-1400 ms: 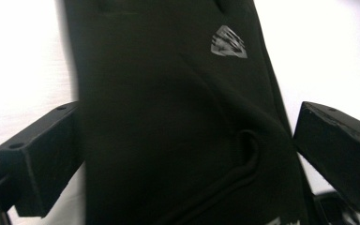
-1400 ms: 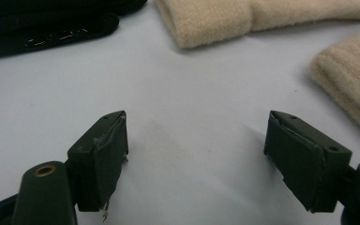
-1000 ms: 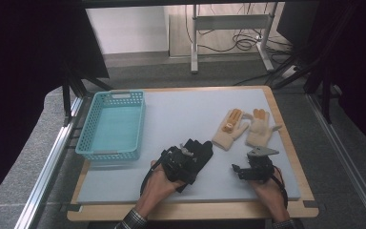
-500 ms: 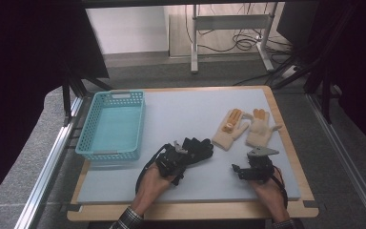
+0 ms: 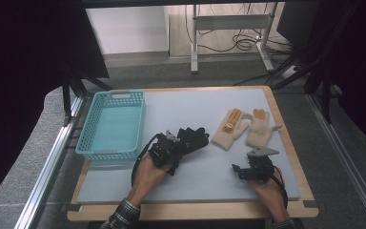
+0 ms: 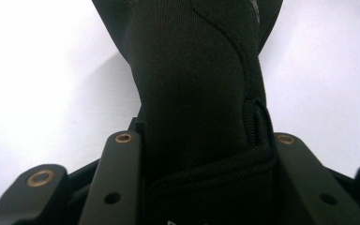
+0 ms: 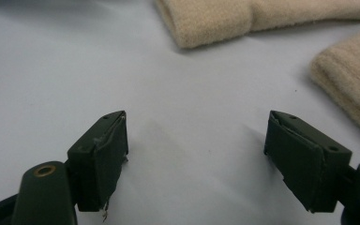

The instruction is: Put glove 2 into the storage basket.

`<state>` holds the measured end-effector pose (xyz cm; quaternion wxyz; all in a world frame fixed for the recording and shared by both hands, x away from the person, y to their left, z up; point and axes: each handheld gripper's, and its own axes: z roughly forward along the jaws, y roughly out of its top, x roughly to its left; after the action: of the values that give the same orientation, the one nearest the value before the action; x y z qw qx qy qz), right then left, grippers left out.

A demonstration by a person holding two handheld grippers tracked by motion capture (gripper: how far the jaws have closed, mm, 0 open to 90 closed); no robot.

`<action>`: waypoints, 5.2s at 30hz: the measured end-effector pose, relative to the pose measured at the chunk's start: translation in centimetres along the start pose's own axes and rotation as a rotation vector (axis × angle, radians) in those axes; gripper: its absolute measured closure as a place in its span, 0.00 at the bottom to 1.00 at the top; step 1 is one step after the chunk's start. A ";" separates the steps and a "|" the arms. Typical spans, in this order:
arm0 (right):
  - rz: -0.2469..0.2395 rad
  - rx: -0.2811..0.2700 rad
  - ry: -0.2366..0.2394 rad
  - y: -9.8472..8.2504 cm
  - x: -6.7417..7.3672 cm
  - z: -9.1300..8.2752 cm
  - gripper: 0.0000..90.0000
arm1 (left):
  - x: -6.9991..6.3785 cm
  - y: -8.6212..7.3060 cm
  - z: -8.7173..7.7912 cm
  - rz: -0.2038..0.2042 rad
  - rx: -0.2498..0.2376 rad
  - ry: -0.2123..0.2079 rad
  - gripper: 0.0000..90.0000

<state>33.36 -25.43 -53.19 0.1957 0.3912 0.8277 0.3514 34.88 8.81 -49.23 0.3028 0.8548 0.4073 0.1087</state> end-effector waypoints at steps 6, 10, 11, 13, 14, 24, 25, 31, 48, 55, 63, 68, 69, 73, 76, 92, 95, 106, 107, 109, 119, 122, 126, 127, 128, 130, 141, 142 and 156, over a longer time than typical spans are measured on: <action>0.001 0.000 0.001 0.0 0.0 0.0 0.24 | 1.0 1.0 -1.5 -0.011 -0.022 0.027 0.69; 0.002 0.000 0.001 0.0 0.0 0.0 0.24 | 1.7 1.9 -2.5 -0.011 -0.032 0.051 0.69; 0.002 0.000 0.001 0.0 0.0 0.0 0.24 | 1.9 2.1 -2.8 -0.009 -0.037 0.060 0.69; 0.004 0.001 0.001 0.0 0.0 0.0 0.24 | 2.3 2.5 -3.3 -0.014 -0.042 0.074 0.68; 0.003 0.000 0.001 0.0 0.0 0.0 0.24 | 2.5 2.6 -3.6 -0.019 -0.047 0.078 0.68; 0.002 0.000 0.002 0.0 0.0 0.0 0.24 | 6.2 3.1 -6.1 -0.075 -0.062 0.143 0.68; 0.002 0.000 0.002 0.0 0.0 0.0 0.24 | 6.6 3.0 -6.4 -0.082 -0.066 0.152 0.67; 0.002 -0.001 0.001 0.0 0.0 0.0 0.24 | 9.2 2.4 -7.8 -0.136 -0.069 0.217 0.67; 0.002 -0.001 0.001 0.0 0.0 0.0 0.24 | 17.3 -1.4 -8.7 -0.343 0.017 0.361 0.67; 0.002 -0.001 0.001 0.0 0.0 0.0 0.24 | 19.5 -2.7 -7.9 -0.405 0.077 0.388 0.66; 0.003 -0.001 0.002 0.0 0.0 0.0 0.24 | 22.3 -4.0 -6.1 -0.471 0.197 0.442 0.64; 0.003 -0.001 0.002 0.0 0.0 0.0 0.24 | 23.5 -4.5 -5.2 -0.500 0.247 0.473 0.63; 0.002 -0.001 0.002 0.0 0.0 0.0 0.24 | 23.8 -4.6 -5.0 -0.508 0.254 0.476 0.62; 0.003 -0.001 0.002 0.0 0.0 0.0 0.24 | 24.4 -4.7 -4.2 -0.512 0.283 0.486 0.61; 0.002 -0.001 0.002 0.0 0.0 0.0 0.24 | 24.5 -4.7 -4.0 -0.504 0.298 0.492 0.52; 0.002 -0.001 0.001 0.0 0.0 0.0 0.24 | 23.6 -4.3 -6.1 -0.507 0.162 0.366 0.04; 0.002 -0.001 0.001 0.0 0.0 0.0 0.24 | 22.8 -4.5 -6.8 -0.470 0.101 0.305 0.04; 0.002 -0.001 0.001 0.0 0.0 0.0 0.24 | 20.5 -5.2 -6.9 -0.374 0.037 0.246 0.05; 0.002 -0.001 0.001 0.0 0.0 0.0 0.24 | 20.3 -5.2 -6.9 -0.362 0.033 0.252 0.05; 0.002 -0.001 0.001 0.0 0.0 0.0 0.24 | 20.1 -5.1 -7.0 -0.356 0.035 0.257 0.05; 0.002 -0.001 0.001 0.0 0.0 0.0 0.24 | 17.8 -4.3 -7.0 -0.285 0.004 0.252 0.04; 0.002 -0.001 0.001 0.0 0.0 0.0 0.24 | 16.9 -3.8 -7.4 -0.264 -0.023 0.245 0.04; 0.002 -0.001 0.001 0.0 0.0 0.0 0.24 | 15.7 -3.1 -7.9 -0.231 -0.049 0.236 0.04; 0.002 -0.001 0.001 0.0 0.0 0.0 0.24 | 15.1 -2.9 -8.0 -0.217 -0.057 0.233 0.04; 0.002 -0.001 0.001 0.0 0.0 0.0 0.24 | 14.8 -2.8 -8.1 -0.211 -0.064 0.230 0.04; 0.001 -0.001 0.001 0.0 0.0 0.0 0.24 | 14.4 -2.7 -8.2 -0.204 -0.076 0.221 0.04; 0.001 -0.001 0.001 0.0 0.0 0.0 0.24 | 8.6 -2.0 -7.3 -0.076 -0.181 0.093 0.01; 0.002 -0.001 0.001 0.0 0.0 0.0 0.24 | 8.6 -2.0 -7.3 -0.076 -0.181 0.093 0.01; 0.001 -0.001 0.001 0.0 0.0 0.0 0.24 | 3.5 -2.7 -4.8 0.040 -0.217 0.003 0.01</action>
<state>33.35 -25.42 -53.20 0.1954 0.3915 0.8274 0.3521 33.38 14.89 -47.34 0.3907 0.8248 0.3764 0.1596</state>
